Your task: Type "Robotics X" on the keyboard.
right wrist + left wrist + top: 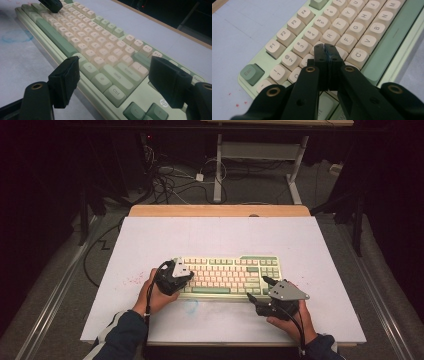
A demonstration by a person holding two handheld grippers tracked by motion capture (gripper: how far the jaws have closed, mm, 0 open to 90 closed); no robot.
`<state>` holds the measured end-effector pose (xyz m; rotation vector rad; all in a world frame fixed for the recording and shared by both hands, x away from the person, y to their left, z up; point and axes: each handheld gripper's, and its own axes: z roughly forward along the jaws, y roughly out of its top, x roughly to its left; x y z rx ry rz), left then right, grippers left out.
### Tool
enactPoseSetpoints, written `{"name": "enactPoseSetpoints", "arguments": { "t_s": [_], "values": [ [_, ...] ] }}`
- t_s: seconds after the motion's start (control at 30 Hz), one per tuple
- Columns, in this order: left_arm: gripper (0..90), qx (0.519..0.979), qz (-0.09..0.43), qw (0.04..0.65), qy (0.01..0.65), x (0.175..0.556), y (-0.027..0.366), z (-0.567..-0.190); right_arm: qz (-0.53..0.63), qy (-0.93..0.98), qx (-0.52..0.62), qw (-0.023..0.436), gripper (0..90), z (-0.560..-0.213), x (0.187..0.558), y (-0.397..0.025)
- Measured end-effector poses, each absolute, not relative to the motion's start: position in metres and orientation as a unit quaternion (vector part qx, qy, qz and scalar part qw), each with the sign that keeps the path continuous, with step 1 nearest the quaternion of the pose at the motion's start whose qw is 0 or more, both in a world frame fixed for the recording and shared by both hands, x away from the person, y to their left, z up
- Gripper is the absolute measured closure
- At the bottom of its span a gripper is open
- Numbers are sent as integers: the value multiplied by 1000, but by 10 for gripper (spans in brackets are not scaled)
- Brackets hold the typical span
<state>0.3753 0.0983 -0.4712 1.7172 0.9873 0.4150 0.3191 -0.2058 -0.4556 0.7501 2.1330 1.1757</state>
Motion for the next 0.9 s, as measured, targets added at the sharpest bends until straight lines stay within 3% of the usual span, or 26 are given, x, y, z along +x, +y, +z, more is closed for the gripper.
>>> {"name": "enactPoseSetpoints", "arguments": {
  "t_s": [0.23,0.9],
  "values": [
    [877,729,178,520,409,375,96,-474,440,802,281,292,259,-456,319,-205],
    [863,701,172,568,395,362,101,-451,442,800,278,297,258,-454,319,-207]
  ]
}}
